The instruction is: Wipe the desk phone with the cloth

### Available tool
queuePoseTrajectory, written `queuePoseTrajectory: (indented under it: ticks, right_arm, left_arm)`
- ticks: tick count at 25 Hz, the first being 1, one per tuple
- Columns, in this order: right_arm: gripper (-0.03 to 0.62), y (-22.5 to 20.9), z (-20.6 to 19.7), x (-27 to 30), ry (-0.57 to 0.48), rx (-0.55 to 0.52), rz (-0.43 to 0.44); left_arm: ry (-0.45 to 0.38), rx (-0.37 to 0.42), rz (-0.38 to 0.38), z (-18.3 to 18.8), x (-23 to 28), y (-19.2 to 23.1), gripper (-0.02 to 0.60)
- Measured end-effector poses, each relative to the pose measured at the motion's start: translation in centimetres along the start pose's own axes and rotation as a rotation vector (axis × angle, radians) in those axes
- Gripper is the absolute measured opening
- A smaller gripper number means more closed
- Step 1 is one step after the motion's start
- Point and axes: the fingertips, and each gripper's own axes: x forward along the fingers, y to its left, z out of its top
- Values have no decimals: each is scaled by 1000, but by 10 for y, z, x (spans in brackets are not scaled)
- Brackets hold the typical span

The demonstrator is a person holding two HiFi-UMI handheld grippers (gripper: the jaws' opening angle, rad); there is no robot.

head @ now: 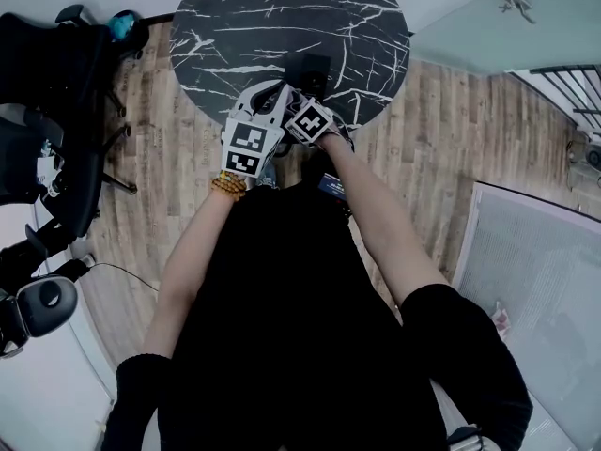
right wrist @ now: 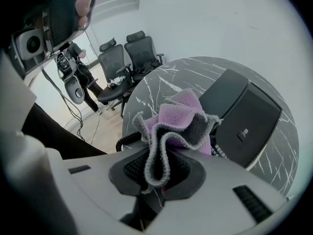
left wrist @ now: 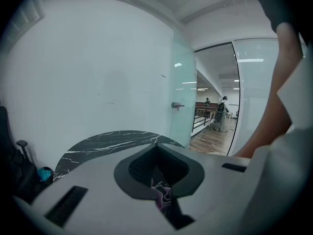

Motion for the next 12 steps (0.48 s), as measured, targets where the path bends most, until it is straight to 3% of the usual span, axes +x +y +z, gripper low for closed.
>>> queuePoseTrajectory:
  ticks: [5,9,12]
  right_arm:
    - [55,1,0,0,6,26,53]
    - [55,7,9,-12,20,-45,186]
    - [55,0,28,-31,-16,-102,241]
  left_arm:
    - [0,-13,1,-1,0,3,12]
    - [-5,-23,11,-1,0,10,12]
    - [-9,-33,16,-1,2,14,12]
